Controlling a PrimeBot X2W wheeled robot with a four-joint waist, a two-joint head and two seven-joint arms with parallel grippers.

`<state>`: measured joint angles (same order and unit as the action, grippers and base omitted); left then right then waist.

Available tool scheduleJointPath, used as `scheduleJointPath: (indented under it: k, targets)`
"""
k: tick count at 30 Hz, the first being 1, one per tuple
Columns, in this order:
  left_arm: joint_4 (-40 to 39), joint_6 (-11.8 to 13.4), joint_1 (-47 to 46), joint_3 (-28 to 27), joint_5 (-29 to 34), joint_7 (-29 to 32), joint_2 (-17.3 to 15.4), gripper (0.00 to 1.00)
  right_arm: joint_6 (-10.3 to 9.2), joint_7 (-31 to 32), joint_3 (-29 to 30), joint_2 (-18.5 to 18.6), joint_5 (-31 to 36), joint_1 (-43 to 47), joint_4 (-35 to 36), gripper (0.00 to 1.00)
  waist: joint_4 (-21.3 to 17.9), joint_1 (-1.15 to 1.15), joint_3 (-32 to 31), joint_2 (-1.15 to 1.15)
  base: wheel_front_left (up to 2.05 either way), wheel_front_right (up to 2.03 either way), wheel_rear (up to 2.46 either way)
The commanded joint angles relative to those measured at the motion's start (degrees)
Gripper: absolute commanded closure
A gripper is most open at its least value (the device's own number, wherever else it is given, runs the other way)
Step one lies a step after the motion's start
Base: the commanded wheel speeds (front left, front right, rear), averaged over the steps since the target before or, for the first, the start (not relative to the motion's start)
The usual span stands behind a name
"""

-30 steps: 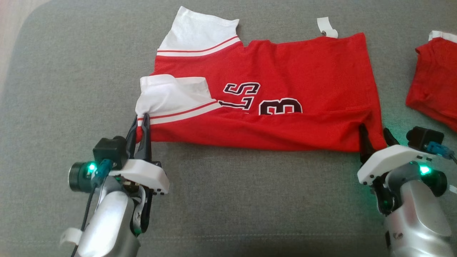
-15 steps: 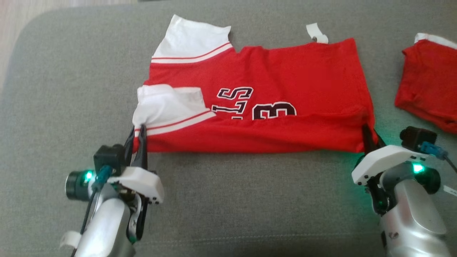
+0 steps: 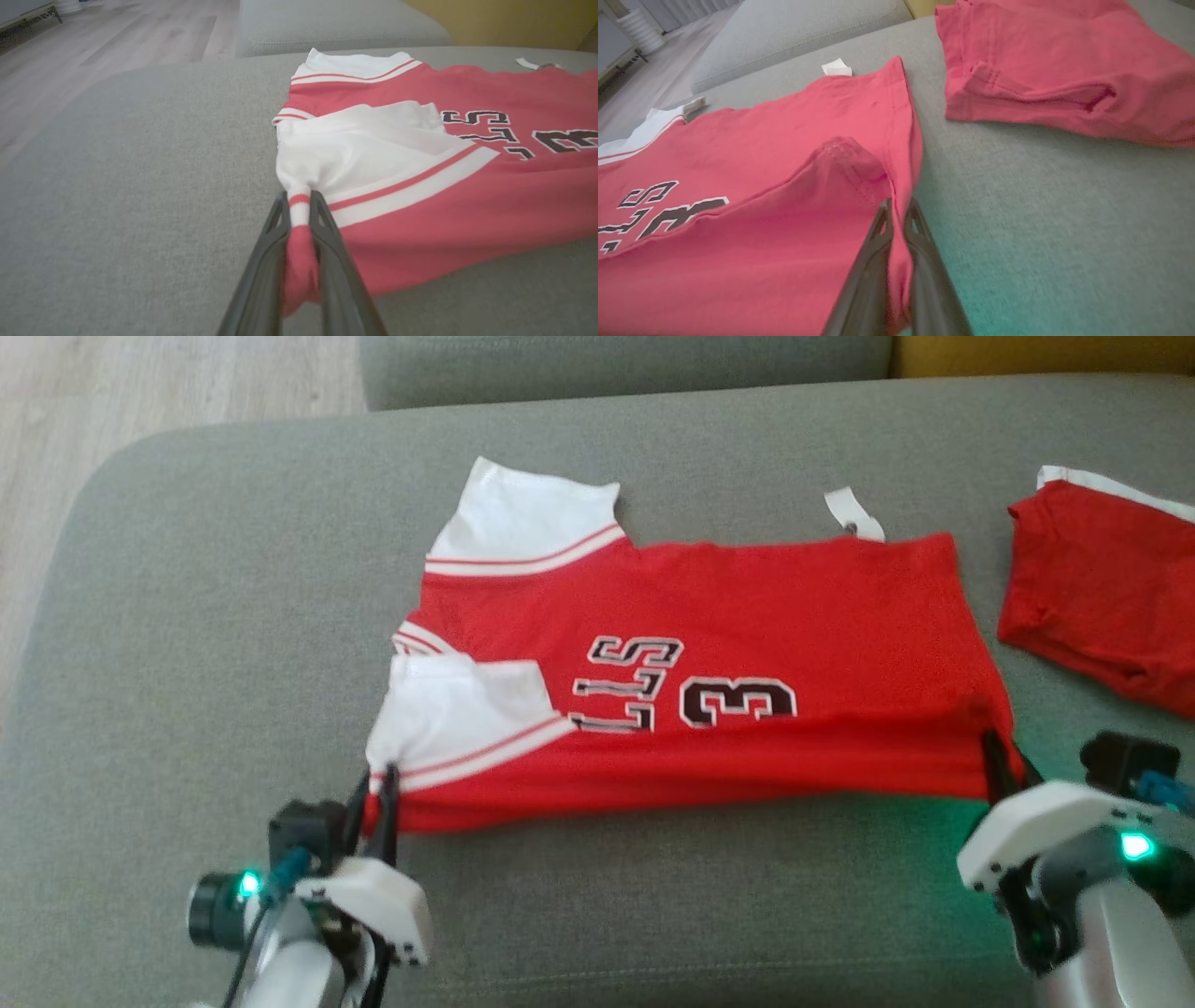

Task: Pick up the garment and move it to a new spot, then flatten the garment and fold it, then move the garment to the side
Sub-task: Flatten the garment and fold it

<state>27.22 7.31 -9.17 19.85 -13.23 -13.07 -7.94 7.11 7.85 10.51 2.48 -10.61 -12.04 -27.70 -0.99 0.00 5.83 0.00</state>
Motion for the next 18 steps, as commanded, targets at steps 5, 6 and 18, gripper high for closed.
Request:
scheduleJointPath:
  k: [5,6,18]
  targets:
    - [-2.2,-0.3,1.2,-0.8,-0.5,2.7,-1.9,1.0,0.37,3.3,0.0,0.4,-1.3,2.9,5.8,1.0,-0.2,0.0,-0.9,0.0,0.0,0.0,0.0]
    - [-2.3,-0.3,1.4,-0.6,-0.5,2.9,-1.9,1.0,0.37,4.0,0.1,0.4,-1.5,3.4,6.2,1.0,-0.2,0.0,-1.0,0.0,0.0,0.0,0.0]
    - [-3.5,1.0,-1.9,-1.5,-0.7,-0.1,-1.9,0.0,0.37,0.7,-1.1,0.4,0.9,2.6,12.3,0.0,-2.4,0.0,0.5,0.0,0.0,0.0,0.0]
